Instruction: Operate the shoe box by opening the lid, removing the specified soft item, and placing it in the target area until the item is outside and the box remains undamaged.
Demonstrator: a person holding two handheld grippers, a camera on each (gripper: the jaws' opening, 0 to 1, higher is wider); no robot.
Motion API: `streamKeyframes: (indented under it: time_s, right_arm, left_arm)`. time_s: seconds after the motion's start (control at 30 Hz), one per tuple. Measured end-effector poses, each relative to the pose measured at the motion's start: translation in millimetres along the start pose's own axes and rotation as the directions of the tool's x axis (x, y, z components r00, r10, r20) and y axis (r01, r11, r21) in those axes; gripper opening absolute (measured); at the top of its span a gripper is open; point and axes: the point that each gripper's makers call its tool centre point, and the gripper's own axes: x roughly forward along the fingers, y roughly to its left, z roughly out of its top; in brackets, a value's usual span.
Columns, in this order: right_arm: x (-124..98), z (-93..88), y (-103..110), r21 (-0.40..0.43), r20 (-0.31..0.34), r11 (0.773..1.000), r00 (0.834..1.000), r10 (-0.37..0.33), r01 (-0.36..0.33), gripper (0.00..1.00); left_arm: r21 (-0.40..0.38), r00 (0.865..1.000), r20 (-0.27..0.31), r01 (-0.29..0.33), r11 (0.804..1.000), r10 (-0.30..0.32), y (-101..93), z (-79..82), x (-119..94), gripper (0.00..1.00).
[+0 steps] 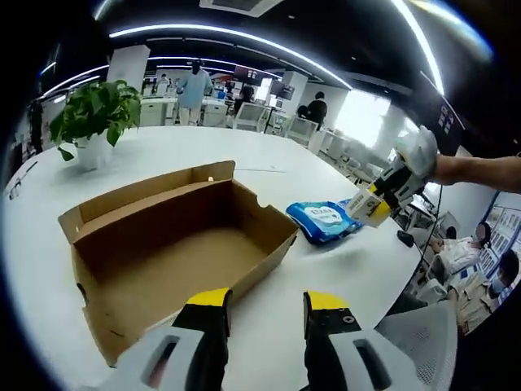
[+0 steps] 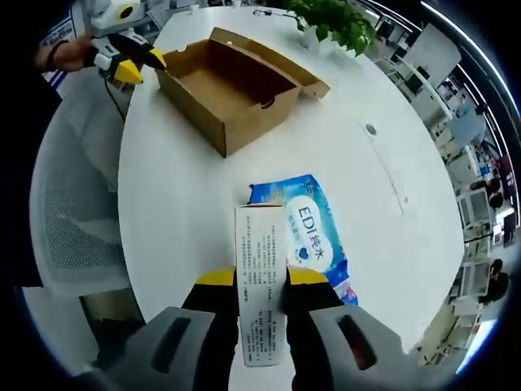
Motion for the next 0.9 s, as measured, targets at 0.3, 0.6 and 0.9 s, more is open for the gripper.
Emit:
streamKeyframes:
  time_s: [0.3,0.6,0.9]
  right_arm:
    - [-9.1,-49.5,-16.2,0.072,-0.027,0.997,0.999,-0.029,0.031,0.18]
    - [-11.1,-71.8,-23.2,0.102,-0.039,0.994,0.999,-0.028,0.031,0.18]
    - [-9.3,-74.0,-43.3,0.096,-0.034,0.995,0.999,-0.028,0.031,0.18]
  left_arm:
    - [0.003,1.000,-0.005,-0.006,1.000,0.006,-13.3,3.6,8.1,0.35]
    - [0.006,1.000,-0.009,-0.020,1.000,0.020,-19.8,5.1,12.8,0.35]
    - [-0.015,0.999,-0.009,-0.044,0.999,0.044,-20.6,-0.2,14.3,0.35]
